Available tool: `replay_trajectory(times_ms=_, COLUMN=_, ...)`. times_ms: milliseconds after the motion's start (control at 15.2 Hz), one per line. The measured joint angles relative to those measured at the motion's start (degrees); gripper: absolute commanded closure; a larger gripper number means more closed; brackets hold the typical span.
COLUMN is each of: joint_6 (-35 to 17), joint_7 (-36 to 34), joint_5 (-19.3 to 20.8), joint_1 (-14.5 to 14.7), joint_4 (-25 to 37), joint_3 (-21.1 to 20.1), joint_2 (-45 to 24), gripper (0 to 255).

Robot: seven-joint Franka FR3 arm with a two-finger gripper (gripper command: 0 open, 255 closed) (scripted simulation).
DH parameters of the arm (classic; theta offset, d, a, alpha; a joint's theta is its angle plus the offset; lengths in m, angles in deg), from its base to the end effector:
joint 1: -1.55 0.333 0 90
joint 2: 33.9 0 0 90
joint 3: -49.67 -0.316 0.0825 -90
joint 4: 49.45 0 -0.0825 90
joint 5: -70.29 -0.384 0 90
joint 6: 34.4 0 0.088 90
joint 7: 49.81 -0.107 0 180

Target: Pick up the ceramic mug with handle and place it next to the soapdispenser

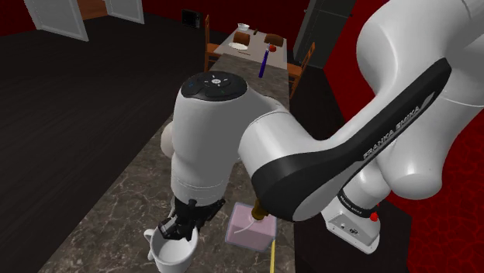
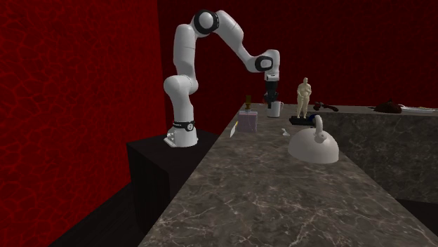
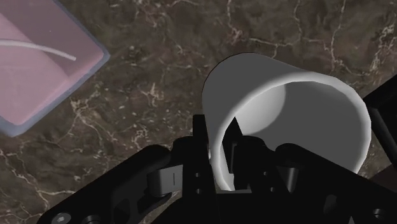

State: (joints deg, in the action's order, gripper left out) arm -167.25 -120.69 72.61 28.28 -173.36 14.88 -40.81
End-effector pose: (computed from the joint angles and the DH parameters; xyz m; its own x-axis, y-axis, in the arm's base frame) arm 0.2688 0.4865 0.3562 0.9899 -0.1410 -0.0164 -0.1418 -0.9876 -0.0672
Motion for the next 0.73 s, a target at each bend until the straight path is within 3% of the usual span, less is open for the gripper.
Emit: replay_trajectory(times_ms=726, joint_6=-7.4, joint_7=-3.5, joint_5=5.3, joint_1=1.4, joint_4=-2.3, joint_3=1.5, joint_2=-6.1, gripper=255)
